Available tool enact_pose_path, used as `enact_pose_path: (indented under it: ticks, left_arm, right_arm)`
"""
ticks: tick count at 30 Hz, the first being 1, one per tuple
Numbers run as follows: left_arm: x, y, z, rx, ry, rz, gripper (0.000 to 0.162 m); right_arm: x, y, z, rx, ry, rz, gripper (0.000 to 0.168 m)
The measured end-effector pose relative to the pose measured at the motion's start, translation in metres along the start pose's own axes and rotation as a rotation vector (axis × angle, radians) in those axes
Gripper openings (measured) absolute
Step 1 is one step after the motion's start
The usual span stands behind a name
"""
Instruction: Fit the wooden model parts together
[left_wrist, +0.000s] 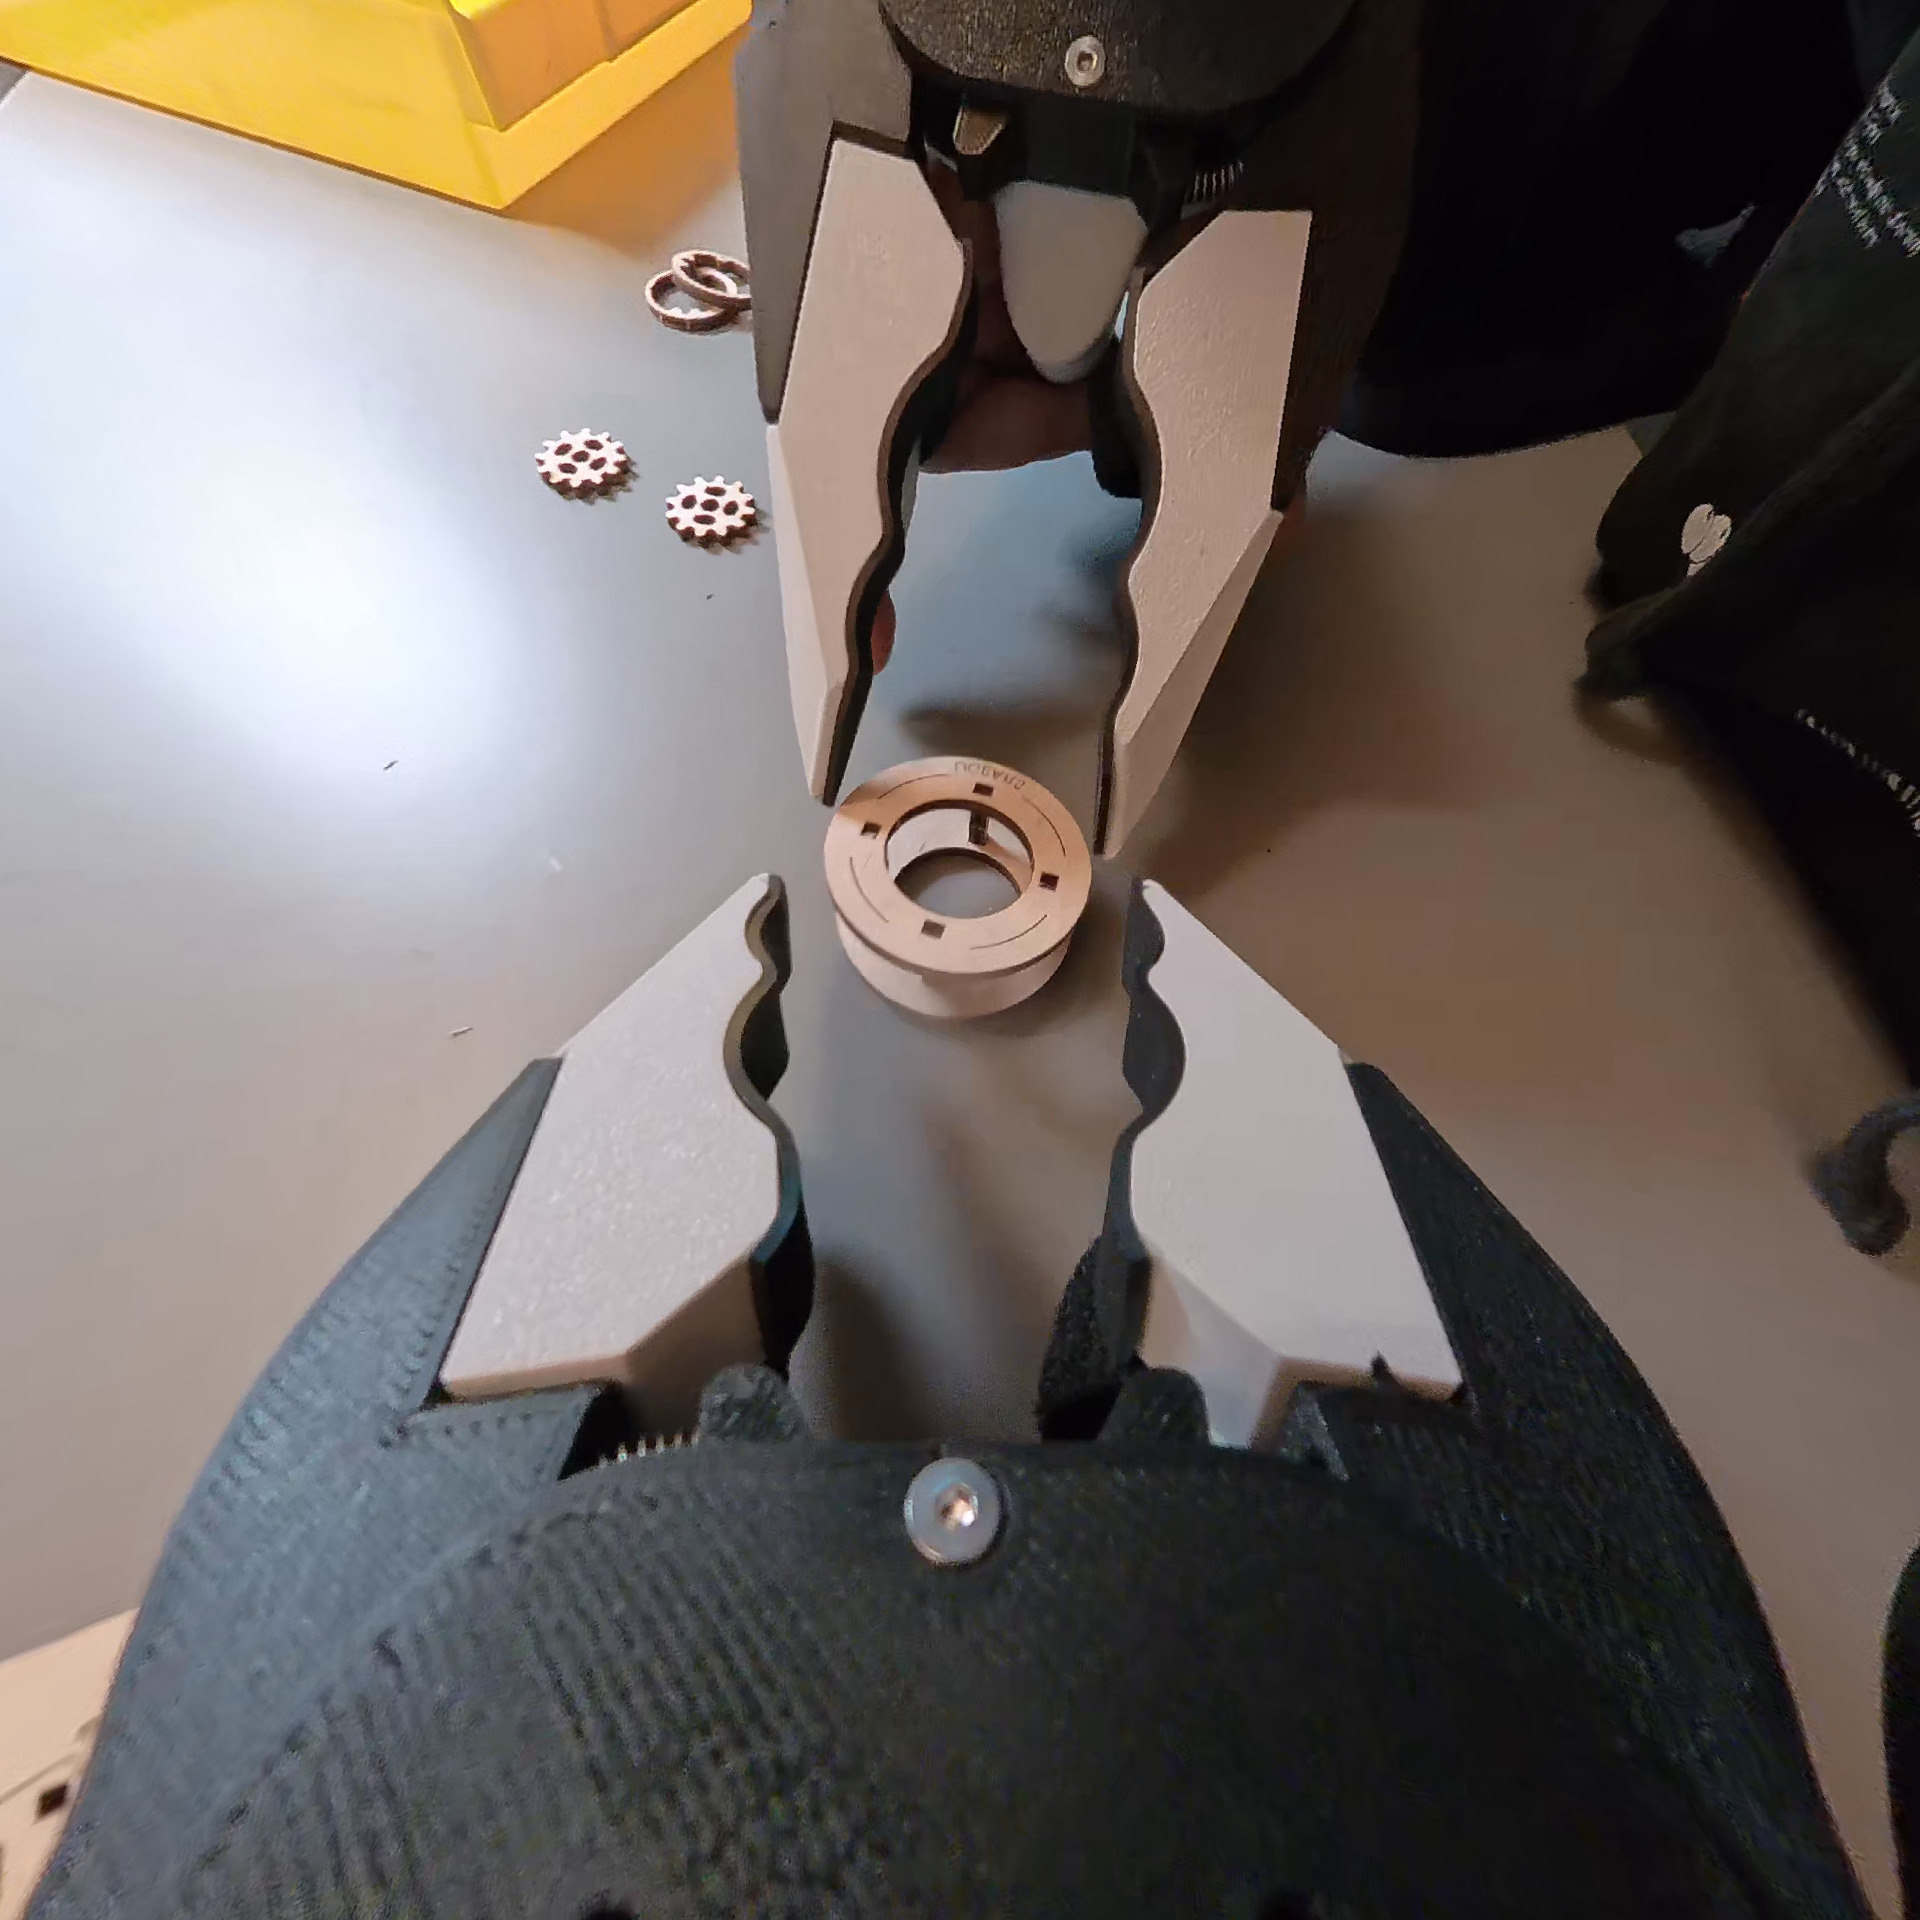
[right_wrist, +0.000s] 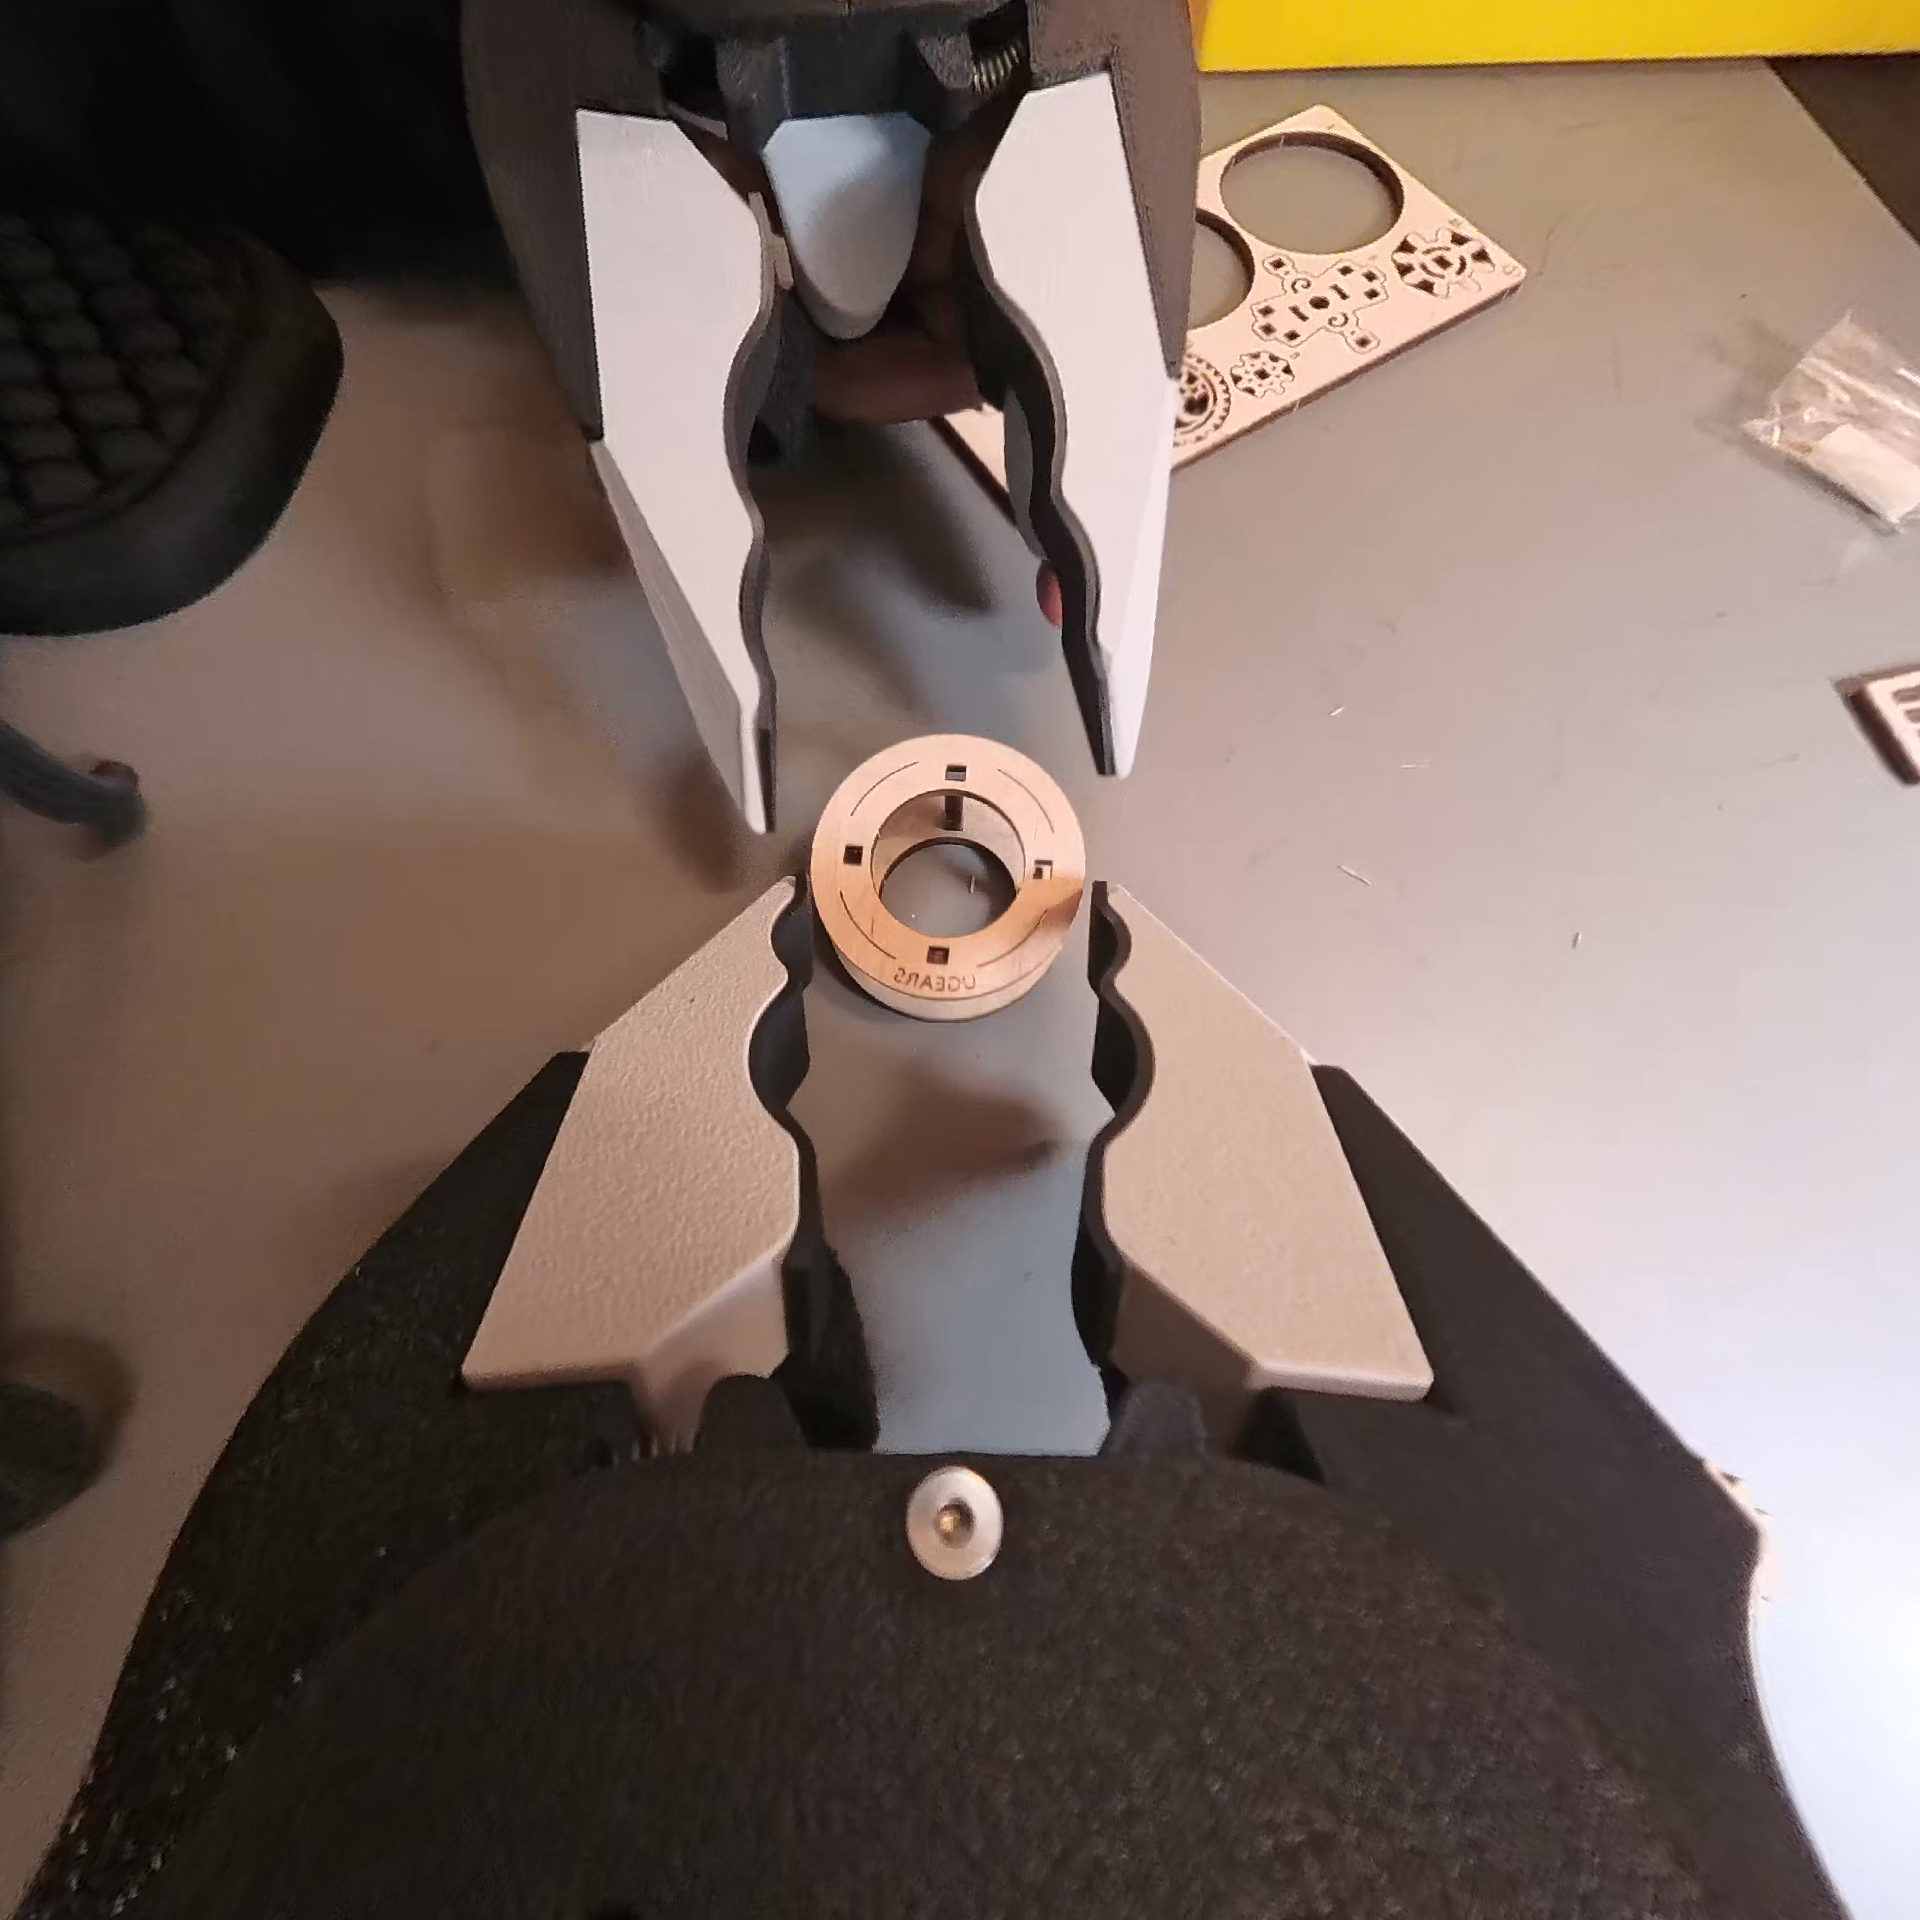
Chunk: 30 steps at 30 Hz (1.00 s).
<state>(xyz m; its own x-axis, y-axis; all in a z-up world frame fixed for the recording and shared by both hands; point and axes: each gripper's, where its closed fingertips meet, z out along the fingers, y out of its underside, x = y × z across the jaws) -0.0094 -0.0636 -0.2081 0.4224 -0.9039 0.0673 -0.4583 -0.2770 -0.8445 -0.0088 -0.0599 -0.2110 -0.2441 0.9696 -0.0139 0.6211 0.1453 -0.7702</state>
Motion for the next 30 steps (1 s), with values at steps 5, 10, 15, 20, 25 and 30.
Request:
enact_pose_path:
  ticks: [5, 10, 15, 20, 25, 30]
  left_arm:
    - [-0.002, 0.014, -0.005, -0.062, -0.037, 0.023, 0.054]
    - [-0.003, 0.024, 0.002, -0.129, -0.058, 0.07, 0.043]
    - [-0.002, 0.023, 0.003, -0.119, -0.049, 0.076, 0.038]
    - [0.002, 0.022, 0.005, -0.116, -0.036, 0.09, 0.035]
    - [0.003, 0.022, 0.006, -0.117, -0.039, 0.094, 0.036]
    - [0.003, 0.022, 0.006, -0.118, -0.041, 0.099, 0.036]
  right_arm:
    - [-0.001, -0.005, 0.005, -0.021, -0.008, -0.027, 0.053]
    - [-0.002, -0.005, 0.009, -0.04, -0.013, -0.049, 0.051]
    - [-0.003, -0.004, 0.008, -0.029, -0.024, -0.062, 0.051]
    - [-0.005, -0.002, 0.006, -0.039, -0.055, -0.087, 0.051]
    - [-0.006, -0.001, 0.005, -0.04, -0.068, -0.099, 0.051]
    - [-0.007, 0.0, 0.004, -0.053, -0.075, -0.095, 0.051]
